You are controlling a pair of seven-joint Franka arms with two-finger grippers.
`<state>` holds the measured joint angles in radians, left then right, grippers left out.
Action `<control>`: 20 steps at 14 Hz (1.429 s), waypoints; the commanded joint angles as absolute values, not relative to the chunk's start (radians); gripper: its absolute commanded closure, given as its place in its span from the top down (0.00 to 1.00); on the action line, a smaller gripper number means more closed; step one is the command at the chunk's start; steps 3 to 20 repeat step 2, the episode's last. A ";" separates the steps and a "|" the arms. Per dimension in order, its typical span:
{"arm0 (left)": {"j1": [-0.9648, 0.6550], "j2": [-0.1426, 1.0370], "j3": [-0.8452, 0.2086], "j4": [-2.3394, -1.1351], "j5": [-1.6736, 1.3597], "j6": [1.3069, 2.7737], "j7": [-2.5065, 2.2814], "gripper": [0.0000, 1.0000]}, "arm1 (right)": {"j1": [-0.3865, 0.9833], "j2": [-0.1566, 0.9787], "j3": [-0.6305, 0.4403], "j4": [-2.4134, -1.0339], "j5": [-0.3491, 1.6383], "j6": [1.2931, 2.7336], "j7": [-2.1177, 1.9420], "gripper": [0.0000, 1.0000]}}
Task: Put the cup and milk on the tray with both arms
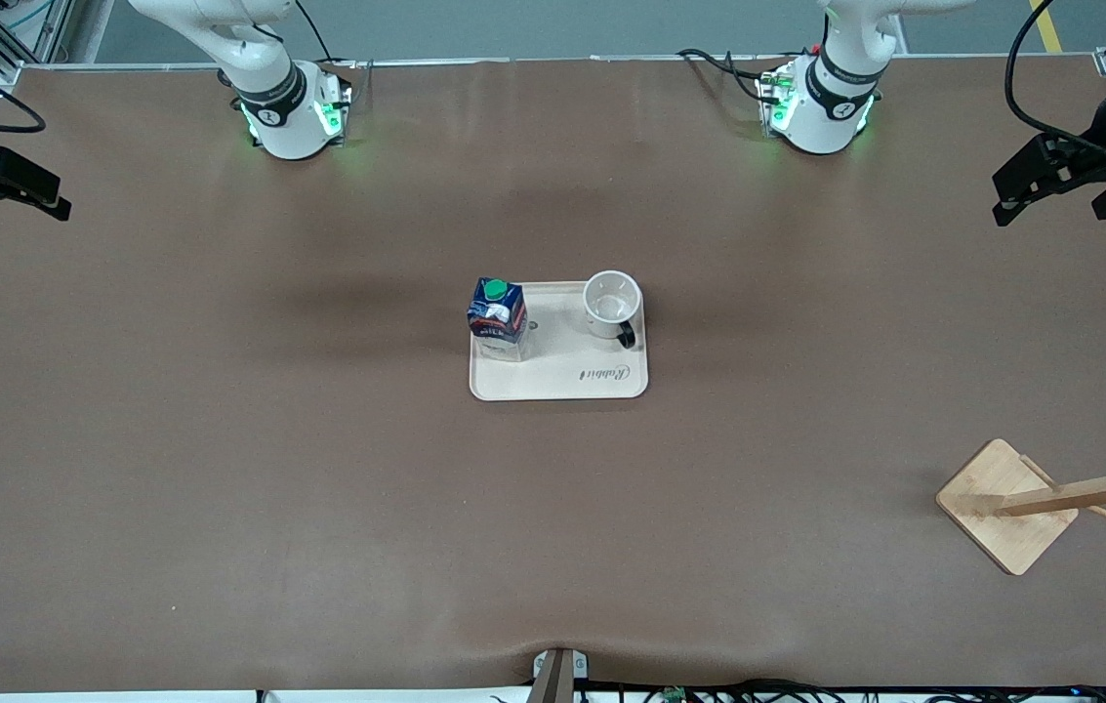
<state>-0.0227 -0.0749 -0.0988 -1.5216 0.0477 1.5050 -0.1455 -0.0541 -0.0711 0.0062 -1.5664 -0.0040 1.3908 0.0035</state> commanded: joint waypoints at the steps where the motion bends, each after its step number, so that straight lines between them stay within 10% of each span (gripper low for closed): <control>1: -0.017 -0.074 -0.100 -1.506 0.029 1.489 -0.129 1.00 | -0.054 -0.094 0.008 -1.591 0.014 1.390 0.025 1.00; 20: -0.015 -0.074 -0.100 -1.508 0.028 1.483 -0.127 1.00 | -0.054 -0.092 0.008 -1.591 0.014 1.384 0.025 1.00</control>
